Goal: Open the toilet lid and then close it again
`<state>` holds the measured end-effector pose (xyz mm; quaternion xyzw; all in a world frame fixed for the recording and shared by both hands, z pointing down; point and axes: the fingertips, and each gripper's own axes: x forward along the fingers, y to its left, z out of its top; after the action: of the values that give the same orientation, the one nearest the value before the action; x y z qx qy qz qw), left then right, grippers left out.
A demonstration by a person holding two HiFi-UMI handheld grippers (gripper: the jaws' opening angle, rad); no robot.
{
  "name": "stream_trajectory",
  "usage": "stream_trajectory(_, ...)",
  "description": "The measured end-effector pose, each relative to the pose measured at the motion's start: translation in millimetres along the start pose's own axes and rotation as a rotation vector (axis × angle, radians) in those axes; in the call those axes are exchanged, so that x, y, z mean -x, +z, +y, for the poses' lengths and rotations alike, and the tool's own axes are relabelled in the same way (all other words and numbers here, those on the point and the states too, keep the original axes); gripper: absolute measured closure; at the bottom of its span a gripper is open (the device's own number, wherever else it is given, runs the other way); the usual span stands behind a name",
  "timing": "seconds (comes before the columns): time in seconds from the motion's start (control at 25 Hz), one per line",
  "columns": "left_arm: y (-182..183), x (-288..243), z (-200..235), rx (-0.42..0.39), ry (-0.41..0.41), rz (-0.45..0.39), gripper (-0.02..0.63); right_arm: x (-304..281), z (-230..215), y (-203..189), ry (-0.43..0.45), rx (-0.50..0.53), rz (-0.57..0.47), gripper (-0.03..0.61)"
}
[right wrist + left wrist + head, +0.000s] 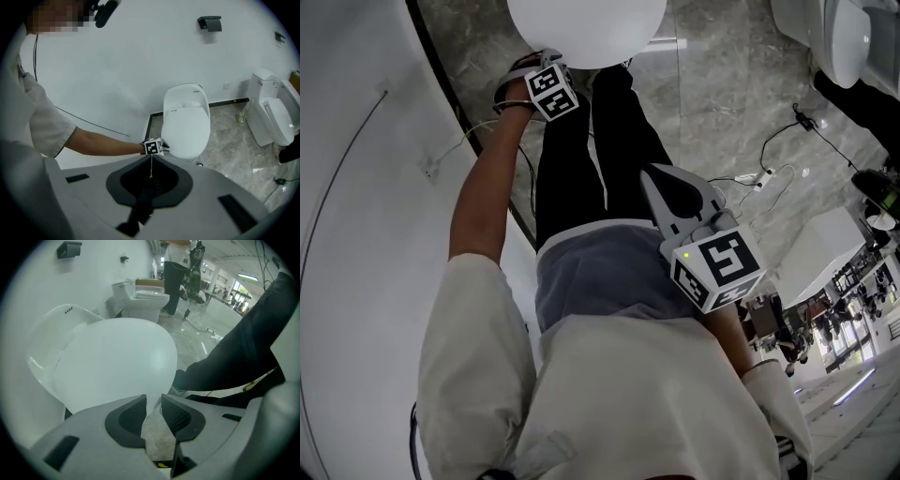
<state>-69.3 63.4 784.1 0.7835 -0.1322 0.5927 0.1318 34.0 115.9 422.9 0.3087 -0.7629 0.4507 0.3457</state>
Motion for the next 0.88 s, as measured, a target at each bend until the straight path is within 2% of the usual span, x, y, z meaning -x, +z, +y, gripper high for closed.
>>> stream_trajectory(0.2,-1,-15,0,0.053,0.033,0.041,0.526,2,-6,-3,-0.001,-0.003,0.013,0.568)
stream_trajectory(0.36,-5,-25,6,0.128,0.039,0.049,0.552,-1,-9,-9,-0.002,-0.004,0.026,0.568)
stream_trajectory(0.72,-16,-45,7,0.226,-0.008,0.149,0.564,6,-14,-7,-0.009,0.015,0.005,0.568)
stream_trajectory(0.88,-13,-44,12,0.316,-0.017,0.133,0.592,11,-23,-12,-0.006,0.016,0.024,0.568)
